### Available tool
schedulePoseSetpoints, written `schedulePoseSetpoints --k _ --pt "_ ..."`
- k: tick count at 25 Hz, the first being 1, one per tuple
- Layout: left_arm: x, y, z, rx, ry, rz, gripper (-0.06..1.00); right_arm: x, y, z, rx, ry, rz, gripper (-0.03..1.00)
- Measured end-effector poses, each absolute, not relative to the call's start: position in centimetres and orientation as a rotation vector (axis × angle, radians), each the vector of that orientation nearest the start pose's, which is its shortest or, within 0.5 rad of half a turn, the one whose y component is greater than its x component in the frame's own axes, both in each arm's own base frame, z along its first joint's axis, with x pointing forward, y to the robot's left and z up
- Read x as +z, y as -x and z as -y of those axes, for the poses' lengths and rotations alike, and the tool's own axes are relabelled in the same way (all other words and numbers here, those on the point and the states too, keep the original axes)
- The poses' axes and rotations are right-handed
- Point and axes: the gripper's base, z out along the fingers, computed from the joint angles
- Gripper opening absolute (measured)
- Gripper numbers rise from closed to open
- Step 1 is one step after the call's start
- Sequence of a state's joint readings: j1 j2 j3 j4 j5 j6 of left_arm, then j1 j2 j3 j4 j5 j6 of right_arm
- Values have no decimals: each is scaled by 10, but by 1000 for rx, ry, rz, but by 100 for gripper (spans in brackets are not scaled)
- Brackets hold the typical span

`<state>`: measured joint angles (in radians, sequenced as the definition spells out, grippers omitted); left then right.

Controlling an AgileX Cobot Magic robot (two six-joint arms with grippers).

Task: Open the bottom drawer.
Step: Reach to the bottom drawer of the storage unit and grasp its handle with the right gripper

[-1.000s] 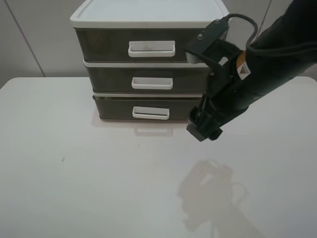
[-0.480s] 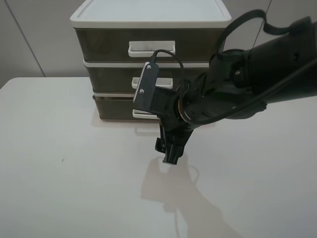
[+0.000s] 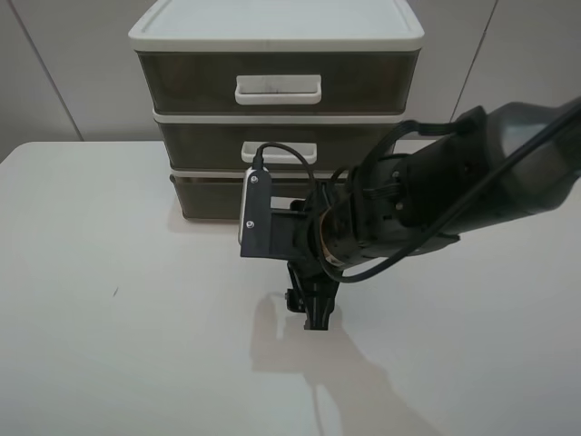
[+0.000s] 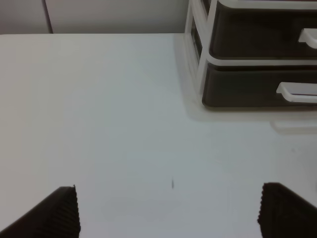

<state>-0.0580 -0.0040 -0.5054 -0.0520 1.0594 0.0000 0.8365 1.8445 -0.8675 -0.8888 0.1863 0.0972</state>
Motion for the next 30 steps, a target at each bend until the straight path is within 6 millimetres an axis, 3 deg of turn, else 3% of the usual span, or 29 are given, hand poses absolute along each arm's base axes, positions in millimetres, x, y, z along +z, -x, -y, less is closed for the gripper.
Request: schedulePoseSetpoints --k 9,17,26,30 --pt "279 6 4 -99 -62 -2033 74 129 -247 -236 -143 1929 -1631 76" --pt "279 6 4 -99 -62 -2033 74 136 -257 -243 -21 1704 -1597 76" --pt "279 6 4 -99 -62 -2033 74 102 -257 -239 19 1604 -1654 76" --pt "279 6 4 -99 -62 -2033 74 94 -258 -233 -52 1540 -1628 76"
